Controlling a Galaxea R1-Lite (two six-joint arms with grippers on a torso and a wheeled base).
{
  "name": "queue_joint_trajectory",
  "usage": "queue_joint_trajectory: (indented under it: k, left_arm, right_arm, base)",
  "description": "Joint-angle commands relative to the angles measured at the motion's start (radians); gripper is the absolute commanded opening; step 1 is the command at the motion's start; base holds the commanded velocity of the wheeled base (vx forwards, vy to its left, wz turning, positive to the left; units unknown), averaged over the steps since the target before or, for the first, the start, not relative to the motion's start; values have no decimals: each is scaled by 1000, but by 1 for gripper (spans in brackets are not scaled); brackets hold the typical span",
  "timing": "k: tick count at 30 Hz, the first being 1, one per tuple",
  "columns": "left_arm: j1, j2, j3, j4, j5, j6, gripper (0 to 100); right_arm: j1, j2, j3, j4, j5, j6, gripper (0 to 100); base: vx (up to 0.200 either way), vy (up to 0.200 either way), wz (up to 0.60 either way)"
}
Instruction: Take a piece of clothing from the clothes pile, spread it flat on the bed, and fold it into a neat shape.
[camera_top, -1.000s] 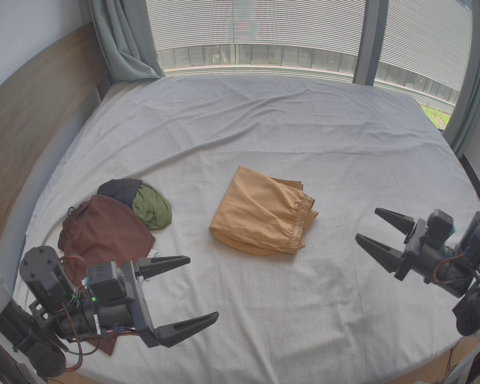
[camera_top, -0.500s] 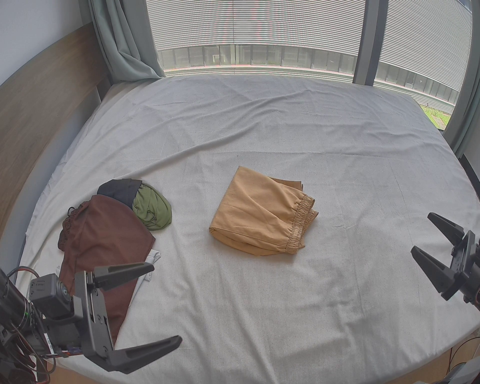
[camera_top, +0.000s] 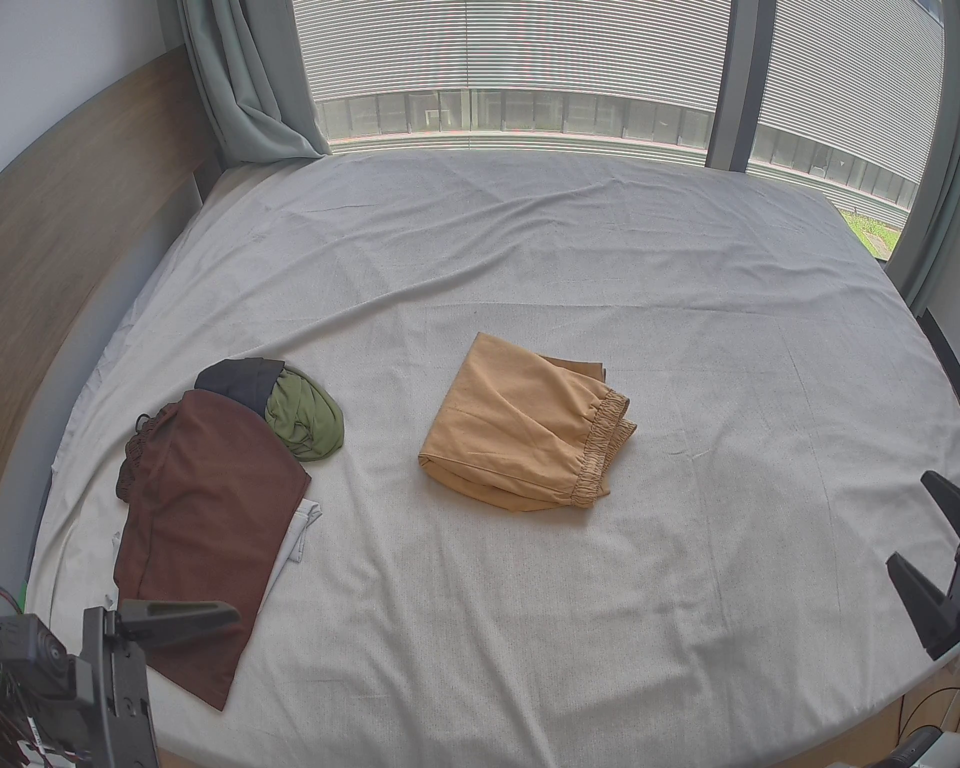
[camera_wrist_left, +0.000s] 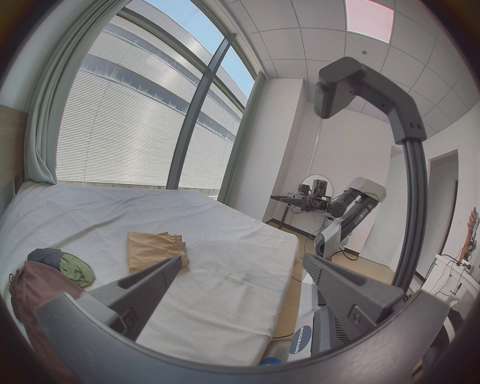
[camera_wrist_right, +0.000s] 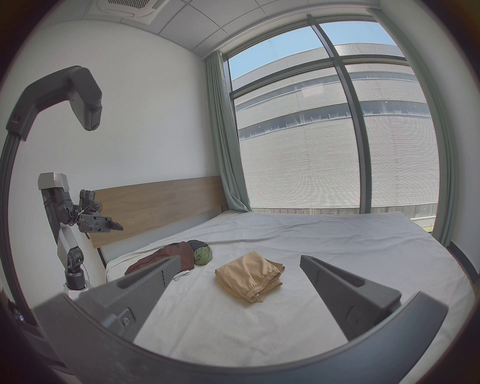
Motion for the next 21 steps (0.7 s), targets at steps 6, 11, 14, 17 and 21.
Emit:
queue_joint_trajectory:
  k: [6,11,14,17,21]
  left_arm:
    - [107,-347,17,209,1,-46,100]
    - [172,-476,16,269,18,-175,100]
    - [222,-596,10,354,22,-270,100]
    - [235,-677,10,413,24,-276,100]
    - [304,-777,16,486,13,-276,100]
  right_arm:
    - [-45,-495,-64,449,-15,23,100]
    - [-48,-624,-79,598,-52,33,100]
    - [-51,-712,-63,707,-55,68,100]
    - [-71,-742,-30,736,-63,74,100]
    - [-70,-742,17,753,-181,13,100]
  base:
    - [0,0,0]
    - [0,0,0]
    - [0,0,0]
    - [0,0,0]
    - [0,0,0]
